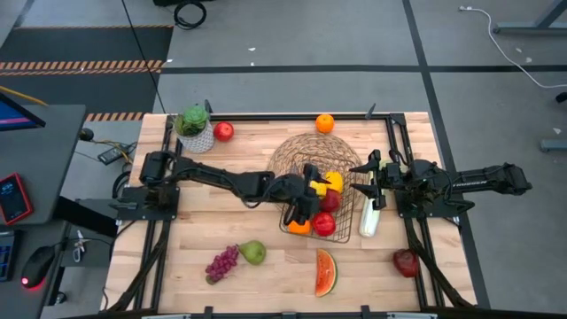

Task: Build produce basket
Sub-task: Put the red apple into the wire basket

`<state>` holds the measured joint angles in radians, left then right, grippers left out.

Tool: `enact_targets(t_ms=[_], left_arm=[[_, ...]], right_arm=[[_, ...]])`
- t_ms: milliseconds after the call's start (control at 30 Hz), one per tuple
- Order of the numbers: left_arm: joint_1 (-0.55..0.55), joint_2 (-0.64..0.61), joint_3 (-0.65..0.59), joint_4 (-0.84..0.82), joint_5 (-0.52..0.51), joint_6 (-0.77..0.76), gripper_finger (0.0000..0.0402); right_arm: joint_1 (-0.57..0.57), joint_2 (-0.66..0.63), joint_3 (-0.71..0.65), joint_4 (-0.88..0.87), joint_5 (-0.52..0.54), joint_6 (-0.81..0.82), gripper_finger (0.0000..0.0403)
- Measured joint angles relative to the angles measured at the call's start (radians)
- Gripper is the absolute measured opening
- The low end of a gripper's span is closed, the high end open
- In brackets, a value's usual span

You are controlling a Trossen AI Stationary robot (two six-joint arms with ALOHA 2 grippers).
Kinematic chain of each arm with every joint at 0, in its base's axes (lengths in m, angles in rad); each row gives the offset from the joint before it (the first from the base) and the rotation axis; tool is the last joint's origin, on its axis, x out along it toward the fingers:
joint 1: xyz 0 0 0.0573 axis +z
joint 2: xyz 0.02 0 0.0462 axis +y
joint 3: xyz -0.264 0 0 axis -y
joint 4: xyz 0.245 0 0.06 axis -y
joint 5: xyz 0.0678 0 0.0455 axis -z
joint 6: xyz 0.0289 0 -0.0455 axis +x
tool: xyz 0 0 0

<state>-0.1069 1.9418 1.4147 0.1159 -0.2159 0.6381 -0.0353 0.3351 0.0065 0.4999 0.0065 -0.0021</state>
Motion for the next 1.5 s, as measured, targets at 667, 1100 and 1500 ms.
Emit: enact_targets(t_ms=[667,1100,1500], left_arm=[[-0.15,-0.204,0.0,-0.493,-0.378,-0.237,0.04],[-0.123,-0.215,0.0,-0.953,-0.494,-0.692,0.04],[0.089,-0.212,0.0,-1.166,-0.506,-0.717,0.04]], right_arm=[[0.0,0.0,0.0,0.0,0.0,0.0,0.0231],[0.0,0.0,0.0,0.0,0.0,0.0,0.0231],[0.0,0.0,0.0,0.0,0.0,0.0,0.0231]])
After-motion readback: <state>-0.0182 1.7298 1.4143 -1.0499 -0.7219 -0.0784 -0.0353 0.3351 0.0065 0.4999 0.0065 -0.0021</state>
